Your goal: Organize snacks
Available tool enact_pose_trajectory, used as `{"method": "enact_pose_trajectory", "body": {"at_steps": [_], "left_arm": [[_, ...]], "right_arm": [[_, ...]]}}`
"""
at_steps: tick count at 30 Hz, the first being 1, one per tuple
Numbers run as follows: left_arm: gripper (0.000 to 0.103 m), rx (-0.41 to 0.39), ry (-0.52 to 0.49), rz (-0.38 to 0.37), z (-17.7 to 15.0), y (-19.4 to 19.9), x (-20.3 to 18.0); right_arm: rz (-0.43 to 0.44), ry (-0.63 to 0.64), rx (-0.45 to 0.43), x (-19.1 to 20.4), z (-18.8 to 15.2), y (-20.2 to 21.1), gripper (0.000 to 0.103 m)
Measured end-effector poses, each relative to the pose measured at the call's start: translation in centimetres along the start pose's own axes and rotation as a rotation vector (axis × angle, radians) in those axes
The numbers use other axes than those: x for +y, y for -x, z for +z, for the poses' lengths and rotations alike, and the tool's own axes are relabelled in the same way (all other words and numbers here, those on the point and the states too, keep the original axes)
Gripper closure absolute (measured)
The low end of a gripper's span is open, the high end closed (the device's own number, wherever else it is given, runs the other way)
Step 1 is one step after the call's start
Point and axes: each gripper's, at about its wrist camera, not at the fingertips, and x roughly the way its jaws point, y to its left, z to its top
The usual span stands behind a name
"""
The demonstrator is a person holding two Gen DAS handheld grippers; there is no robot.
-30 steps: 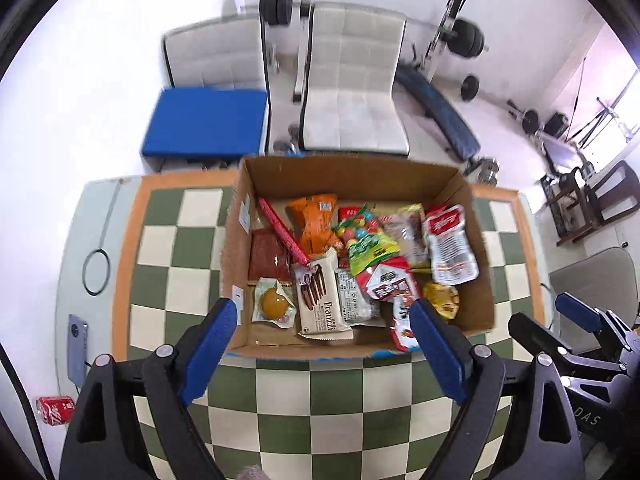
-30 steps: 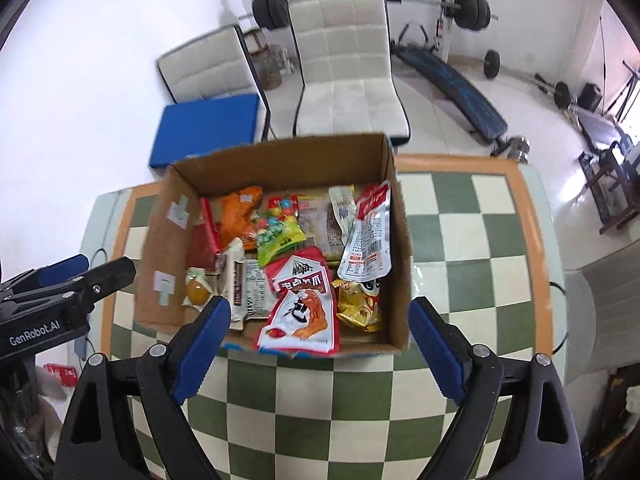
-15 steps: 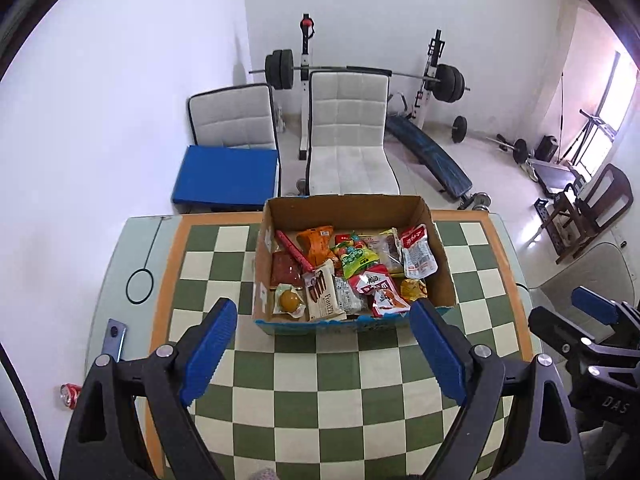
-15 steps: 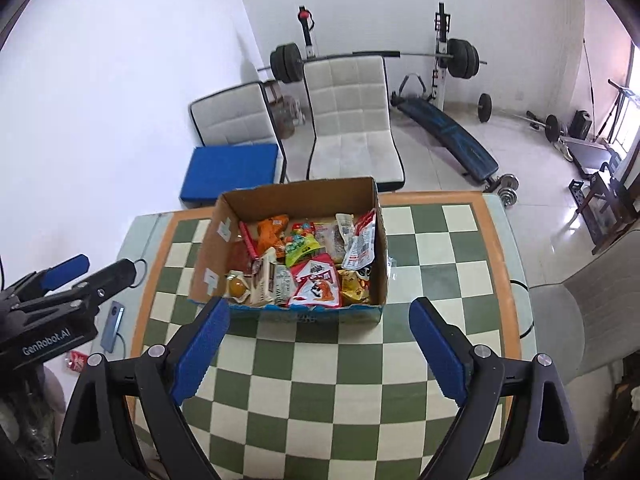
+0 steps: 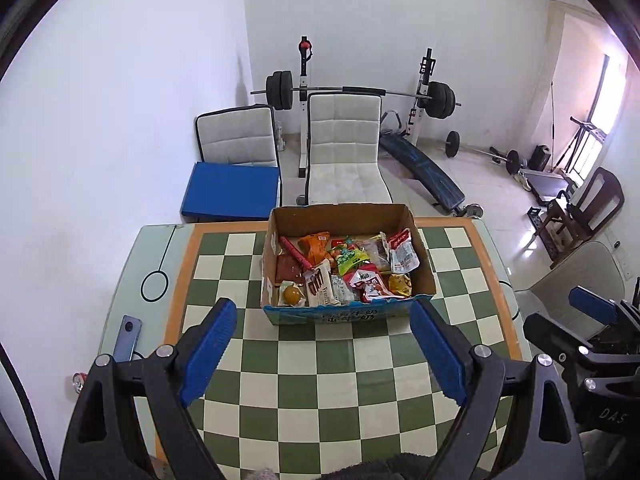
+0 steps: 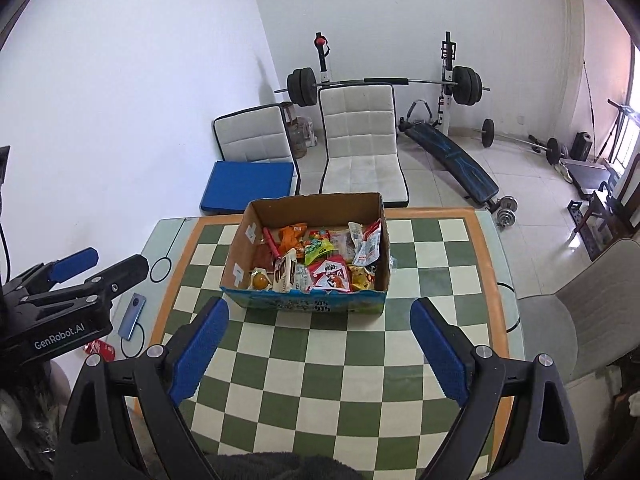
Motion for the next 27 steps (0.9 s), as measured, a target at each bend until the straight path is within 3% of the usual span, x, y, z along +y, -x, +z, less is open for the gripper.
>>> {"method": "enact_pose_trajectory", "body": {"at_steps": [4,6,11,27], "left_arm": [[0.013,-0.006,0.010,0.007,-0.3,0.1,-0.1],[0.005,-0.017,0.014,0.013,-0.4,-0.1,-0.1],[0.004,-0.026,0.032,0.016,-0.6,-0.4,0.0],[0.004,-0.029,0.029,0.028,-1.1,-0.9,-0.5]], "right_arm": [[-0.021,0.014,-0.011,0.2,-0.3,0.7,0.008],[-0.035,0.014,-0.026,0.1,-0.2,0.8,0.008],[-0.118,0.033,-0.077,-0.1,0.2,1.0,0.007],[-0.110,-0.008,-0.097,-0.9,0.9,0.6,0.007]]}}
